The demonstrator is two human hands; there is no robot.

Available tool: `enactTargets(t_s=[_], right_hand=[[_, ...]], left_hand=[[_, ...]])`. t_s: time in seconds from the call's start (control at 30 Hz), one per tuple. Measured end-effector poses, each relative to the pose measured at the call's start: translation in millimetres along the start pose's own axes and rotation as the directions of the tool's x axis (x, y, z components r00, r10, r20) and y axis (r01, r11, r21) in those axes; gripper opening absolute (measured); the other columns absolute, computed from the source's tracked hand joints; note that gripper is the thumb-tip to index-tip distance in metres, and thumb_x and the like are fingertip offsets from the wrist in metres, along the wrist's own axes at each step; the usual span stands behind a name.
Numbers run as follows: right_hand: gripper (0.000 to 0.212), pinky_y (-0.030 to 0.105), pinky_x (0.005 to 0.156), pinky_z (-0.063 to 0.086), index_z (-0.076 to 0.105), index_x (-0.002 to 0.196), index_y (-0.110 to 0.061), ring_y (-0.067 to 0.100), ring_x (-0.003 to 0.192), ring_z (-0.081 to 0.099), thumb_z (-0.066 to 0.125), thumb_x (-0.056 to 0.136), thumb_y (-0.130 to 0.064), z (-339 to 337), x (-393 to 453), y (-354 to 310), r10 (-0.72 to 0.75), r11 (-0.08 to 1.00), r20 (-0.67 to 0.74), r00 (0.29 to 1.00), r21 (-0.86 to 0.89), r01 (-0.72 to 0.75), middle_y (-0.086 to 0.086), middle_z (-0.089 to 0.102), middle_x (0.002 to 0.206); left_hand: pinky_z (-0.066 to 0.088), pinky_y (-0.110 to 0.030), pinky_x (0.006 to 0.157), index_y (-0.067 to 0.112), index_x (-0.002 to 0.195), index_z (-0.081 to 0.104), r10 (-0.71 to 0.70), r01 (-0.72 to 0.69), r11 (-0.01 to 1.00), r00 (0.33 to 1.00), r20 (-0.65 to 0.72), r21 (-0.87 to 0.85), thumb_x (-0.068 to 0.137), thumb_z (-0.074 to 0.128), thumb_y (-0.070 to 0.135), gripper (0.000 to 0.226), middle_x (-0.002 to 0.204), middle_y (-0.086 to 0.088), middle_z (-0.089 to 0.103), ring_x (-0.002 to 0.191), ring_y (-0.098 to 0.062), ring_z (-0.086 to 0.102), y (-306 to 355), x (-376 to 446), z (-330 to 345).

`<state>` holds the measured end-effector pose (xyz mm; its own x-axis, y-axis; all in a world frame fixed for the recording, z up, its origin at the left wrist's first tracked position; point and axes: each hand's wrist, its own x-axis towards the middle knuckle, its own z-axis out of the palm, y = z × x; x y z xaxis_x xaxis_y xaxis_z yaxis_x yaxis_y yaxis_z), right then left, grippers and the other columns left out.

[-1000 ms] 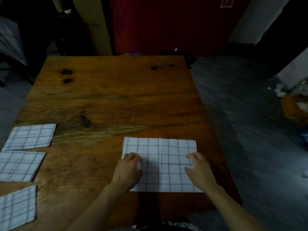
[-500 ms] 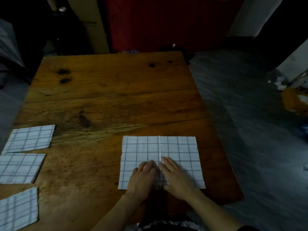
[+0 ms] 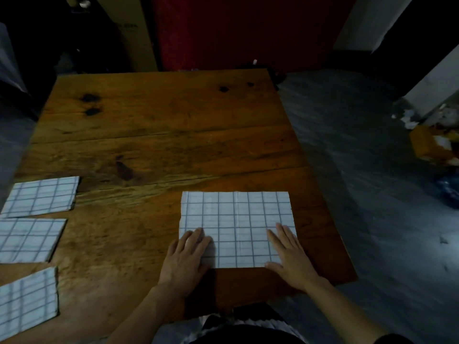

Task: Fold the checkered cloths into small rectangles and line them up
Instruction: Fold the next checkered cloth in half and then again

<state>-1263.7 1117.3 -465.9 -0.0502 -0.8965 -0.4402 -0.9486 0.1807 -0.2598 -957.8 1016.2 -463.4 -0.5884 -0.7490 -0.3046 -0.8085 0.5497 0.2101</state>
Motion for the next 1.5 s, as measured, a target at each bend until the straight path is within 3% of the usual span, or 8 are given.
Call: enactTargets(t_s=[0.07, 0.37, 0.63, 0.8, 0.97, 1.1, 1.3, 1.5], right_hand=[[0.081, 0.042, 0.122, -0.003, -0.014, 0.151, -0.034, 0.013, 0.143, -0.03, 0.04, 0.096, -0.058, 3.3, -8.9, 8.1, 0.025, 1.0, -0.023, 0.999, -0.002, -0.025, -0.004, -0.032, 0.156], [0.074, 0.041, 0.121, -0.007, -0.007, 0.151, -0.041, 0.015, 0.145, -0.026, 0.044, 0.098, -0.049, 8.3, -25.3, 19.5, 0.164, 0.983, -0.064, 0.984, 0.092, -0.158, -0.003, -0.026, 0.158], [0.073, 0.043, 0.12, -0.005, 0.004, 0.152, -0.042, 0.018, 0.144, -0.026, 0.052, 0.098, -0.037, 2.0, -33.8, 33.4, 0.278, 0.951, -0.082, 0.957, 0.162, -0.263, 0.0, -0.025, 0.158], [0.069, 0.036, 0.12, -0.002, 0.018, 0.153, -0.032, 0.011, 0.146, -0.017, 0.053, 0.096, -0.015, -4.2, -27.7, 16.0, 0.239, 0.958, -0.165, 0.957, 0.204, -0.204, -0.003, -0.009, 0.163], [0.055, 0.036, 0.12, 0.021, 0.037, 0.147, -0.024, 0.015, 0.148, 0.007, 0.056, 0.095, -0.024, 0.8, -20.0, -13.0, 0.117, 0.976, -0.221, 0.968, 0.207, -0.071, -0.002, 0.016, 0.16], [0.055, 0.033, 0.115, 0.03, 0.04, 0.144, -0.026, 0.015, 0.141, 0.023, 0.06, 0.092, -0.032, 9.2, -17.6, -20.4, 0.112, 0.979, -0.227, 0.968, 0.191, -0.069, -0.003, 0.029, 0.151], [0.055, 0.034, 0.114, 0.033, 0.038, 0.142, -0.03, 0.013, 0.14, 0.024, 0.06, 0.092, -0.033, 7.4, -18.2, -16.6, 0.106, 0.981, -0.212, 0.972, 0.179, -0.068, -0.006, 0.027, 0.151], [0.055, 0.036, 0.113, 0.034, 0.038, 0.143, -0.029, 0.014, 0.14, 0.023, 0.058, 0.092, -0.033, 10.9, -18.8, -17.4, 0.1, 0.982, -0.209, 0.973, 0.179, -0.062, -0.005, 0.027, 0.152]], left_hand=[[0.032, -0.052, 0.111, 0.032, 0.151, 0.02, 0.007, -0.007, 1.0, 1.0, -0.022, 0.026, 0.089, 0.053, 0.055, 0.074, 0.161, -0.003, 0.022, 0.145, -0.03, 0.026, -8.2, -4.0, 5.6], [0.044, -0.052, 0.1, 0.028, 0.138, 0.045, -0.007, 0.008, 0.997, 1.0, -0.013, 0.078, 0.075, 0.076, 0.041, 0.071, 0.147, -0.002, 0.044, 0.133, -0.029, 0.043, -16.6, -10.2, -7.3], [0.038, -0.043, 0.103, 0.03, 0.136, 0.049, 0.078, -0.078, 0.997, 0.997, -0.012, 0.0, 0.084, 0.067, 0.032, 0.055, 0.142, 0.007, 0.046, 0.13, -0.021, 0.043, -19.1, -12.1, -21.4], [0.035, -0.038, 0.107, 0.031, 0.138, 0.046, 0.087, -0.087, 0.996, 0.996, 0.029, 0.019, 0.085, 0.063, 0.031, 0.056, 0.145, 0.009, 0.039, 0.134, -0.017, 0.036, -18.0, -12.2, -27.5], [0.038, -0.038, 0.105, 0.029, 0.138, 0.043, 0.041, -0.045, 0.998, 0.996, 0.082, 0.047, 0.079, 0.07, 0.021, 0.066, 0.144, 0.007, 0.035, 0.132, -0.02, 0.035, -11.5, -6.5, -29.8], [0.038, -0.038, 0.105, 0.024, 0.142, 0.038, 0.032, -0.045, 0.99, 0.995, 0.096, 0.136, 0.081, 0.07, 0.017, 0.069, 0.145, 0.002, 0.032, 0.131, -0.022, 0.035, -4.9, -5.3, -30.4], [0.033, -0.041, 0.106, 0.023, 0.144, 0.037, 0.007, -0.04, 0.953, 0.994, 0.112, 0.301, 0.086, 0.066, 0.023, 0.064, 0.148, -0.001, 0.028, 0.131, -0.024, 0.032, 2.6, -7.2, -29.5], [0.032, -0.044, 0.108, 0.022, 0.141, 0.043, -0.021, -0.011, 0.952, 0.995, 0.101, 0.307, 0.087, 0.064, 0.025, 0.058, 0.146, -0.001, 0.03, 0.13, -0.024, 0.032, 4.7, -11.0, -32.6]])
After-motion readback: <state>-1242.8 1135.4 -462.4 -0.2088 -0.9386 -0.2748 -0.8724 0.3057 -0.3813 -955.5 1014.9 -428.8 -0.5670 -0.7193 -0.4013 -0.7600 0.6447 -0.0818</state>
